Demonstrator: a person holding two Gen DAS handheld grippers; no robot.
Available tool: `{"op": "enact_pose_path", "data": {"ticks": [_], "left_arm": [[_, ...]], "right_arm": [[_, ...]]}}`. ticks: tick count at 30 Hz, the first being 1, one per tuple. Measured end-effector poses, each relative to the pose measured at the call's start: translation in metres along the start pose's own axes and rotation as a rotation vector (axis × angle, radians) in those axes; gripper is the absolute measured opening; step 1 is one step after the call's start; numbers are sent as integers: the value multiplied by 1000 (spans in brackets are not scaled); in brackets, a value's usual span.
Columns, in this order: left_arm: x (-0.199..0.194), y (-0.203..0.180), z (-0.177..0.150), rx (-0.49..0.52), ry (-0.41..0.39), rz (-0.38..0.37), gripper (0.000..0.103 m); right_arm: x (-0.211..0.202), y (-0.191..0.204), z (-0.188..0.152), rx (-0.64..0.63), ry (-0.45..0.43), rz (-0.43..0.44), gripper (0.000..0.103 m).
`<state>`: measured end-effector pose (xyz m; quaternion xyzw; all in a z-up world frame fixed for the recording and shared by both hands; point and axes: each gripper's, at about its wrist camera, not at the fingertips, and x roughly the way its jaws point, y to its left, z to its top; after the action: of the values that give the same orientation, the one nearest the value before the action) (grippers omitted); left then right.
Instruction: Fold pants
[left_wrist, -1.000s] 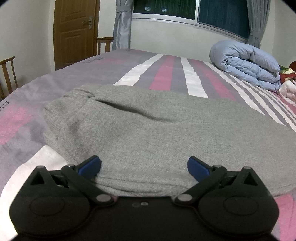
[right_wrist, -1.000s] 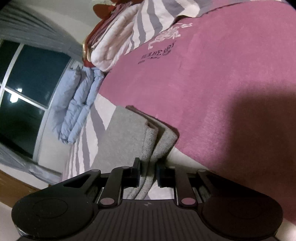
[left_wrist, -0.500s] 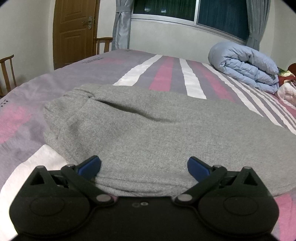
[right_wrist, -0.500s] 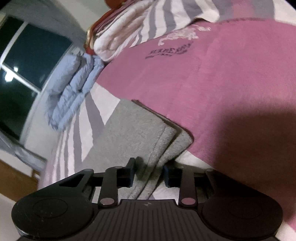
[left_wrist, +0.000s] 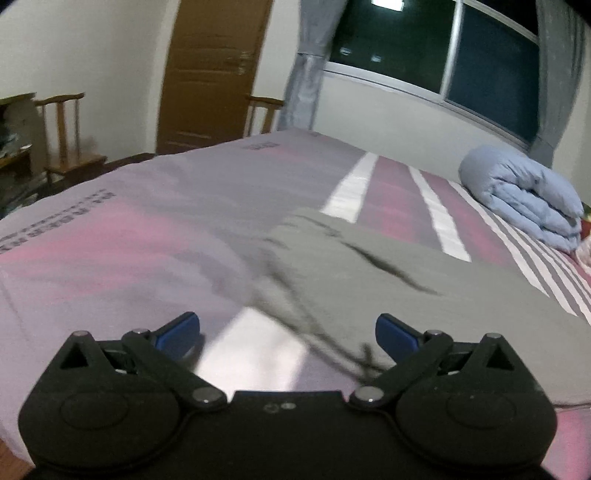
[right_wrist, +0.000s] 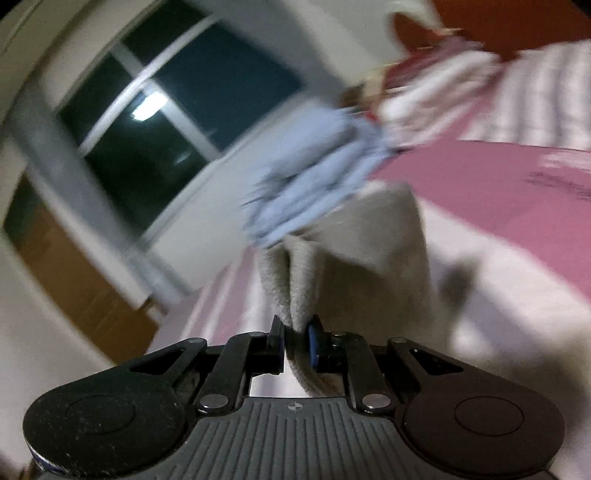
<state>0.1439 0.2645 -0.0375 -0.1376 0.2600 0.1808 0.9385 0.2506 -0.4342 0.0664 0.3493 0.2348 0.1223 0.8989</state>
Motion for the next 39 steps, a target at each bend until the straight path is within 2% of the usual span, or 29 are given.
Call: {"op": "enact_pose_path", "data": {"ticks": [4, 7, 8, 9, 10, 11, 12, 13, 15, 18, 20, 21, 22, 23, 24, 26, 28, 32, 34, 36, 37, 39], "left_arm": [[-7, 32, -5, -42, 6, 28, 96], [-11, 51, -11, -81, 11, 47, 96], [-12, 55, -13, -89, 13, 49, 96], [-13, 59, -14, -92, 15, 51, 96], [-14, 62, -15, -91, 18, 51, 96], [-16, 64, -16, -90, 20, 49, 96], [-18, 66, -16, -89, 19, 47, 96], [-19, 69, -15, -89, 17, 47, 96], [-19, 74, -14, -97, 20, 49, 96], [-16, 73, -12, -122, 21, 47, 96], [-13, 66, -9, -128, 24, 32, 96], [-11, 61, -9, -129, 26, 16, 96], [-10, 56, -8, -131, 32, -1, 96], [-8, 49, -8, -130, 43, -18, 96], [-6, 44, -7, -126, 51, -31, 96], [-4, 35, -6, -119, 59, -56, 96], [0, 28, -4, -133, 68, -104, 95], [18, 21, 3, -204, 115, -217, 83], [29, 17, 8, -224, 130, -246, 74], [43, 19, 10, -290, 167, -304, 57], [49, 18, 9, -313, 179, -331, 56], [63, 20, 5, -356, 211, -336, 54]], "right_arm": [[49, 69, -58, -88, 104, 111, 13], [84, 108, -126, -176, 243, 173, 13], [97, 116, -155, -224, 322, 179, 13], [113, 123, -184, -287, 435, 156, 15], [127, 128, -211, -353, 552, 103, 20], [124, 134, -230, -444, 533, 84, 24], [113, 139, -234, -486, 483, 120, 45], [106, 141, -234, -464, 480, 170, 57], [92, 142, -226, -414, 438, 231, 57], [79, 137, -211, -383, 324, 230, 57], [89, 132, -209, -375, 302, 139, 57], [97, 129, -211, -387, 278, 48, 57], [107, 126, -217, -399, 279, -28, 57], [120, 120, -220, -390, 326, -51, 57], [134, 116, -230, -370, 412, -33, 57], [127, 124, -239, -430, 396, 3, 57], [117, 117, -229, -346, 380, 85, 57], [93, 105, -205, -349, 227, 65, 57], [88, 92, -191, -335, 199, 46, 58], [76, 75, -173, -320, 173, 12, 58], [75, 67, -165, -317, 158, -5, 60], [63, 49, -153, -307, 138, -43, 64]]}}
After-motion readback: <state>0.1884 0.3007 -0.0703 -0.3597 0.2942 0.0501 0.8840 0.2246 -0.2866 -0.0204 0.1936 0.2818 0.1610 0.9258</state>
